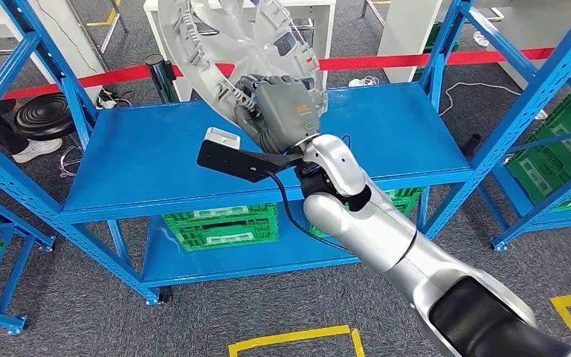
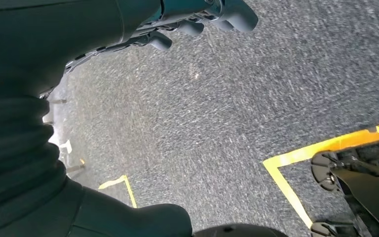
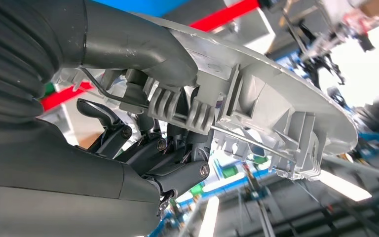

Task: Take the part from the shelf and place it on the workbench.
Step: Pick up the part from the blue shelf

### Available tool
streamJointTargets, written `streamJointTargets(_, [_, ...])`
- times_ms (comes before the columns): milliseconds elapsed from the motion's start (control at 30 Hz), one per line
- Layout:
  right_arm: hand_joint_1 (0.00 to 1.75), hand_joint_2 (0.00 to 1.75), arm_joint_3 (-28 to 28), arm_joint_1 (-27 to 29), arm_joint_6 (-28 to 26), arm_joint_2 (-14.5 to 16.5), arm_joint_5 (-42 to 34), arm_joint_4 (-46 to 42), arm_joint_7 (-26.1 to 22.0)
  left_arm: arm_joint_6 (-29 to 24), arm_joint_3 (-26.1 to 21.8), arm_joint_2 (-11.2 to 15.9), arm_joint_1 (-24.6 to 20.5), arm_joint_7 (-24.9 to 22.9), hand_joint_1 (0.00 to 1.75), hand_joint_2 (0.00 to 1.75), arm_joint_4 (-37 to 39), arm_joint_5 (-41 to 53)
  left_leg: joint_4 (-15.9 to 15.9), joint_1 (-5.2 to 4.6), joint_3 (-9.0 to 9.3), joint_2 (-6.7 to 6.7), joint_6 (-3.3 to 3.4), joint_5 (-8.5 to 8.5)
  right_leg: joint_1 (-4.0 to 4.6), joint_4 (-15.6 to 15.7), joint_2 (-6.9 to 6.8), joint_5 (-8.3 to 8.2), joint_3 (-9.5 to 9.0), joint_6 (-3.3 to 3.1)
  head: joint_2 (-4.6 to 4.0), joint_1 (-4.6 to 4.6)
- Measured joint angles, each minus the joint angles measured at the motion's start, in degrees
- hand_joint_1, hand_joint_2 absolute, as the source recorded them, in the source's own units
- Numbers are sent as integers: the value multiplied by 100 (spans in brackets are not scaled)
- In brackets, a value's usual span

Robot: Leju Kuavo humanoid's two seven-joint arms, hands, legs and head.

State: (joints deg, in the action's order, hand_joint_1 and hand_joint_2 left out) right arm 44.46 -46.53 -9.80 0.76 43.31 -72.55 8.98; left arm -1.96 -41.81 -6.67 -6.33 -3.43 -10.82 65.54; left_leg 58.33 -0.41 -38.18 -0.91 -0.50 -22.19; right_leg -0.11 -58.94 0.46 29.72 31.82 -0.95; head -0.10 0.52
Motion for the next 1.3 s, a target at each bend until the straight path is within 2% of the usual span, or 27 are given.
streamJointTargets(567, [175, 175, 13, 47, -58, 0, 55, -143, -63, -6, -111, 0, 39, 5, 0, 175, 0, -23, 0, 0, 0, -2, 0, 0, 1, 0, -2, 0, -2, 0, -1, 1])
streamJointTargets(967, [175, 175, 89, 27, -43, 26, 4, -171, -275, -55, -167, 0, 61, 14, 0, 175, 0, -93, 11, -21, -4, -6, 12, -15, -7, 3, -4, 4, -6, 10, -1, -1])
streamJointTargets(1100, [175, 175, 119, -1, -49, 26, 19, -199, -339, -55, -209, 5, 66, -11, 0, 175, -2, -93, 36, -38, -5, -6, 39, -44, -22, 3, -5, 22, -17, 38, -1, -1])
streamJointTargets(1233, [175, 175, 157, -28, -141, 26, 115, -223, -356, -64, -233, 14, 70, -14, 0, 175, -8, -92, 40, -39, 3, -3, 97, -55, -31, 15, -1, 31, -42, 91, -1, -1])
streamJointTargets(1300, [175, 175, 160, -30, -211, 26, 190, -245, -345, -72, -240, 7, 69, -13, 0, 175, -10, -83, -21, -1, 27, 14, 135, -13, -21, -99, 0, 148, -4, 126, -1, 7])
